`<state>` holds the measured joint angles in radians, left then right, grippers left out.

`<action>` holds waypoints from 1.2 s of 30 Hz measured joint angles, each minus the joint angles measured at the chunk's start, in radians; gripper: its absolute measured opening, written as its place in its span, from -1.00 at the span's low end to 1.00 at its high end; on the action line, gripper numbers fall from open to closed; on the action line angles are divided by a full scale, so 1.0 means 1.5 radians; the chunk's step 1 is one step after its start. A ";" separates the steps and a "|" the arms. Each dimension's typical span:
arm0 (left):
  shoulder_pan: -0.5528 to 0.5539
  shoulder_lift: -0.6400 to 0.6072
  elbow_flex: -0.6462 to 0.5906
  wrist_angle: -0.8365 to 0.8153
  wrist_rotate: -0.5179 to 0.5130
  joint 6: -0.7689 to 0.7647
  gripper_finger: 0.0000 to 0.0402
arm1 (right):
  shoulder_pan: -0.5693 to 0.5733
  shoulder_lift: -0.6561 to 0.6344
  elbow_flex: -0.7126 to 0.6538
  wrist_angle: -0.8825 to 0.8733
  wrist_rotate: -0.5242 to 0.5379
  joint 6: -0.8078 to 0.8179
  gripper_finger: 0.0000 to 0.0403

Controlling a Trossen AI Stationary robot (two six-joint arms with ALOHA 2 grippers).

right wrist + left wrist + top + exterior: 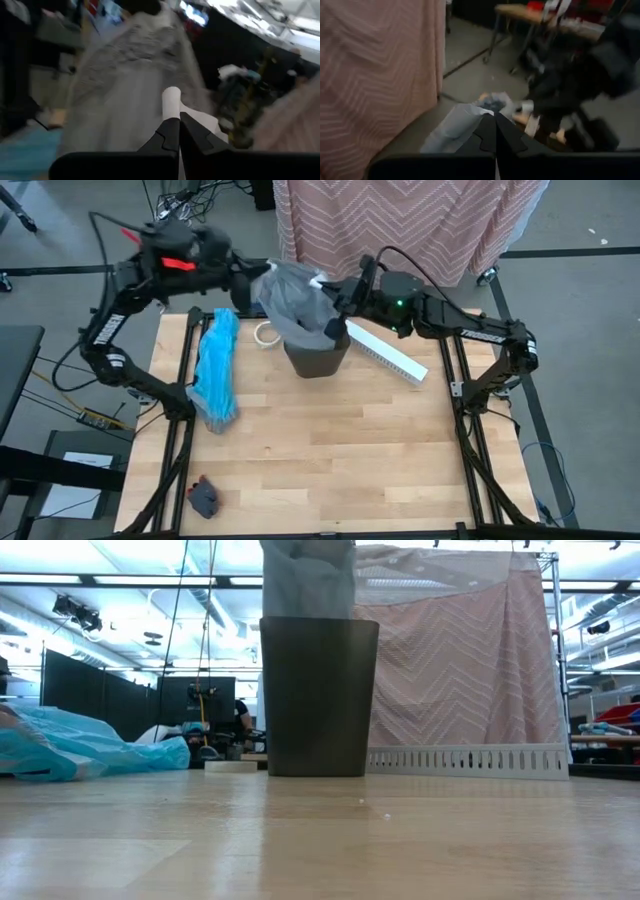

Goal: Place trash/remove bag and relplace
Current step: Remove the trash bag from the trash bin

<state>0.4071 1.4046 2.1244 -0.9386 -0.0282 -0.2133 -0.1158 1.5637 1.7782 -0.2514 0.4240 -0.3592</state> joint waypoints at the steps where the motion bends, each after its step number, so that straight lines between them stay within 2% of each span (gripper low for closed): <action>1: 0.003 -0.002 0.004 0.009 0.009 -0.011 -1.00 | 0.003 0.004 0.000 0.014 -0.014 -0.001 -1.00; 5: 0.004 0.001 0.006 0.033 0.062 -0.048 -1.00 | 0.008 0.029 0.000 0.055 -0.053 -0.001 -1.00; 13: -0.008 0.047 0.004 0.042 0.135 -0.092 -1.00 | 0.008 0.056 0.000 0.123 -0.057 -0.008 -1.00; 24: -0.050 0.069 -0.002 0.053 0.151 -0.125 -1.00 | 0.002 0.056 0.000 0.174 -0.053 -0.041 -1.00; 29: -0.074 0.086 -0.002 0.117 0.163 -0.141 -1.00 | -0.009 0.060 0.000 0.214 -0.089 -0.020 -1.00; 36: -0.069 0.100 -0.002 0.179 0.192 -0.158 -1.00 | -0.011 0.090 0.000 0.139 -0.111 0.000 -1.00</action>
<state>0.3041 1.5547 2.1216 -0.6695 0.2592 -0.4497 -0.1325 1.6979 1.7782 -0.0432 0.2573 -0.3591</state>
